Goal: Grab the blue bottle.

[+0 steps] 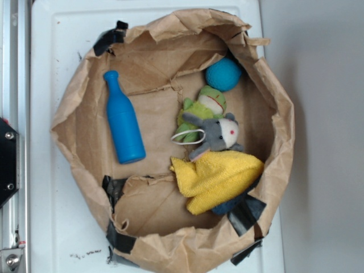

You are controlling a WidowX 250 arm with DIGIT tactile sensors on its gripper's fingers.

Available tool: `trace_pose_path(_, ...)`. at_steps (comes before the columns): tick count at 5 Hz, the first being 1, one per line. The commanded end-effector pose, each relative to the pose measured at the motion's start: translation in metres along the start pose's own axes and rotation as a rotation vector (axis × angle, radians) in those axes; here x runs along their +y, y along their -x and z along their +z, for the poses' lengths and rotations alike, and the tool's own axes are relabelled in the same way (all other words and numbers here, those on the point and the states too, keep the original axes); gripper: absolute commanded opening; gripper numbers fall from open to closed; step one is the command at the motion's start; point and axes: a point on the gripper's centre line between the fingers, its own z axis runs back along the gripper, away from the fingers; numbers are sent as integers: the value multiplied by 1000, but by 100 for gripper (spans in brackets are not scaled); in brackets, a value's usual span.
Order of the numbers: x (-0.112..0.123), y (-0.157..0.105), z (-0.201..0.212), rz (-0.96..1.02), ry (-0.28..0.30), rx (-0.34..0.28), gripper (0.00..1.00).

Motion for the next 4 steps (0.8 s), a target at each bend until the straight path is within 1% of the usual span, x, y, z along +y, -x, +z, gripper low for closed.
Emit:
trace_pose_path(1, 0, 0, 0, 0, 0, 0, 100)
trace_pose_path(2, -2, -32, 1, -45, 23, 14, 100)
trace_pose_path(3, 0, -55, -5, -109, -21, 40, 100)
trace_pose_path(4, 5, -68, -13, -196, -14, 57, 100)
